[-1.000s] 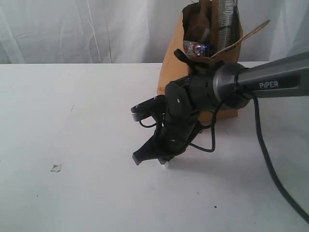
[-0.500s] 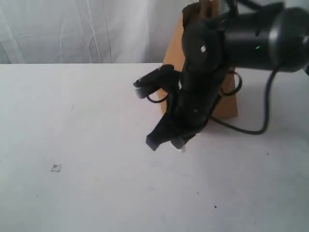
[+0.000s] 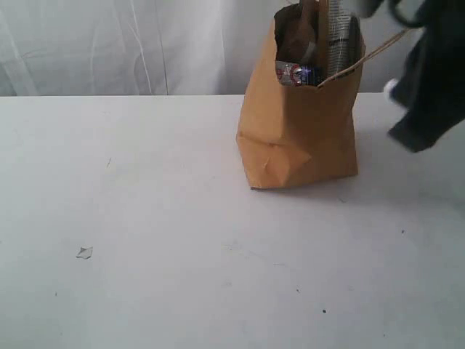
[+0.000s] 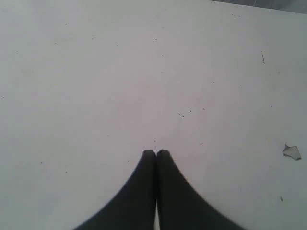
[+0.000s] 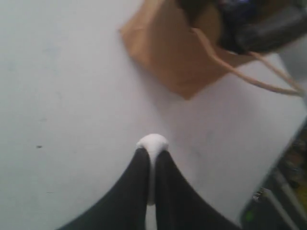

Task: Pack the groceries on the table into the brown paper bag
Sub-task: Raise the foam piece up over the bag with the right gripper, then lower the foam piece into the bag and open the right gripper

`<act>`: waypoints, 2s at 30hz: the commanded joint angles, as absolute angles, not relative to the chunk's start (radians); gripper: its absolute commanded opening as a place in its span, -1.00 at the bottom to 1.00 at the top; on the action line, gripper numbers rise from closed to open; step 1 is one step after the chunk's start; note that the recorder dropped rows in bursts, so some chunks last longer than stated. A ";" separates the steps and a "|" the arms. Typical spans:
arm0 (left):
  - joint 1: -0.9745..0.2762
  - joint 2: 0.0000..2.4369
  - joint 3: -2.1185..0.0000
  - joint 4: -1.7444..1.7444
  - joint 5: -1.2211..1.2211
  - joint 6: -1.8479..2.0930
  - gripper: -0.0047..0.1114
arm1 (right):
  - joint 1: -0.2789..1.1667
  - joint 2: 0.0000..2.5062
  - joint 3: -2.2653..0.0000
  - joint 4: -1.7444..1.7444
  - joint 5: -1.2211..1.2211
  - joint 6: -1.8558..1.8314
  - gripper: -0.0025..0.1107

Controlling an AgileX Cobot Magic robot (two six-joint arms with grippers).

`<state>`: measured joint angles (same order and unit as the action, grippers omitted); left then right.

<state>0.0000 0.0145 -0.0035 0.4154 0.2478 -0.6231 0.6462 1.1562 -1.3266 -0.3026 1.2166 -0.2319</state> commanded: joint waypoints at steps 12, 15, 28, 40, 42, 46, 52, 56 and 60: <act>-0.002 0.018 0.000 0.423 0.248 -0.625 -0.92 | 0.368 1.123 -1.329 -0.850 0.344 0.299 -0.96; -0.002 0.018 0.000 0.423 0.248 -0.625 -0.92 | 0.278 1.200 -1.327 -0.848 0.272 0.415 -0.96; -0.002 0.018 0.000 0.423 0.248 -0.625 -0.92 | 0.118 1.560 -1.323 -0.837 -0.256 0.717 -0.96; -0.002 0.018 0.000 0.423 0.248 -0.625 -0.92 | 0.122 1.657 -1.322 -1.010 -0.354 0.967 -0.96; -0.002 0.018 0.000 0.423 0.248 -0.625 -0.92 | 0.122 1.659 -1.322 -1.077 -0.412 1.004 -0.96; -0.002 0.018 0.000 0.423 0.248 -0.625 -0.92 | 0.122 1.663 -1.322 -1.301 -0.503 1.089 -0.96; -0.002 0.018 0.000 0.423 0.248 -0.625 -0.92 | 0.122 1.694 -1.322 -1.583 -0.533 1.295 -0.95; -0.002 0.018 0.000 0.423 0.248 -0.625 -0.92 | 0.122 1.695 -1.322 -1.594 -0.533 1.370 -0.78; -0.002 0.018 0.000 0.423 0.248 -0.625 -0.92 | 0.122 1.698 -1.322 -1.592 -0.533 1.440 -0.27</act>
